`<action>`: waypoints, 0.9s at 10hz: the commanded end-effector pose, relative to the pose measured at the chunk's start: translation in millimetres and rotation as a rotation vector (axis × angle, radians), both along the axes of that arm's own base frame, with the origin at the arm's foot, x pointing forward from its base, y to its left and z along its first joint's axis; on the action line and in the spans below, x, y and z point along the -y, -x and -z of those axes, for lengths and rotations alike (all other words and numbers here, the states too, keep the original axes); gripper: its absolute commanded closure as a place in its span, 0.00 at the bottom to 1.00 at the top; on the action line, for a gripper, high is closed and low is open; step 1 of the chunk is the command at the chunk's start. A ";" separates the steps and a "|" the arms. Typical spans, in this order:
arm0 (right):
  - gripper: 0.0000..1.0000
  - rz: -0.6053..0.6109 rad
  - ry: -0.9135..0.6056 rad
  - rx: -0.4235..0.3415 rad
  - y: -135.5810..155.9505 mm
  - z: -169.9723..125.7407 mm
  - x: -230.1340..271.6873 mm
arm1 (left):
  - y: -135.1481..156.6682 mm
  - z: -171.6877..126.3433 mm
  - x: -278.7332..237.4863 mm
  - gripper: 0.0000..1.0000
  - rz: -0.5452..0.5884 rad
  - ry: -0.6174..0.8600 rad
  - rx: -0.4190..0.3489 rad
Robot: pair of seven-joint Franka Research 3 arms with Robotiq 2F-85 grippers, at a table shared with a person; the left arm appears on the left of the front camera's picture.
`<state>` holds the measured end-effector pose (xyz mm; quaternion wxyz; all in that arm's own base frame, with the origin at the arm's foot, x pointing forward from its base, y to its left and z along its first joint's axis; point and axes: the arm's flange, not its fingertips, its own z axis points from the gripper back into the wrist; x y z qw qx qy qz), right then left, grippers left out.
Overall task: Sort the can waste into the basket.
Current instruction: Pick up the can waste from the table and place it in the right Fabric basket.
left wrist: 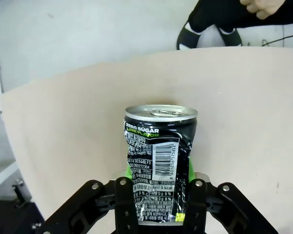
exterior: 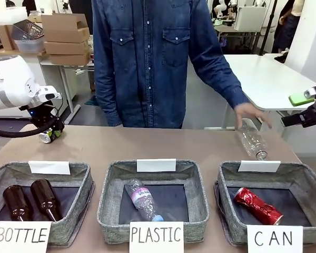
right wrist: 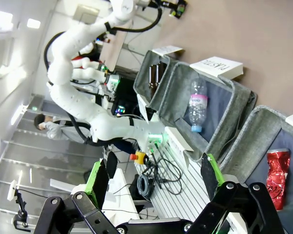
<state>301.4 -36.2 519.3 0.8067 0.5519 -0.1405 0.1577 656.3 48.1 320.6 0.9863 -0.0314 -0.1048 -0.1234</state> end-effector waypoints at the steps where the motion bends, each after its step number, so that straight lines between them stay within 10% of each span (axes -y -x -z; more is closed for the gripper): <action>1: 0.00 -0.017 0.005 0.023 -0.2 -0.9 1.7 | 35.1 -35.6 -3.7 1.00 0.021 0.058 -0.019; 4: 0.00 -0.017 0.005 0.023 -0.2 -0.9 1.7 | 199.0 -163.2 -5.2 1.00 0.129 0.150 0.069; 7: 0.00 -0.017 0.005 0.023 -0.2 -0.9 1.7 | 367.2 -198.6 3.2 1.00 0.261 0.227 0.306; 8: 0.00 -0.017 0.005 0.023 -0.2 -0.9 1.7 | 379.2 -196.4 -5.6 1.00 0.214 0.221 0.388; 9: 0.00 -0.017 0.005 0.023 -0.2 -0.9 1.7 | 269.1 -180.3 3.0 1.00 0.208 0.181 0.191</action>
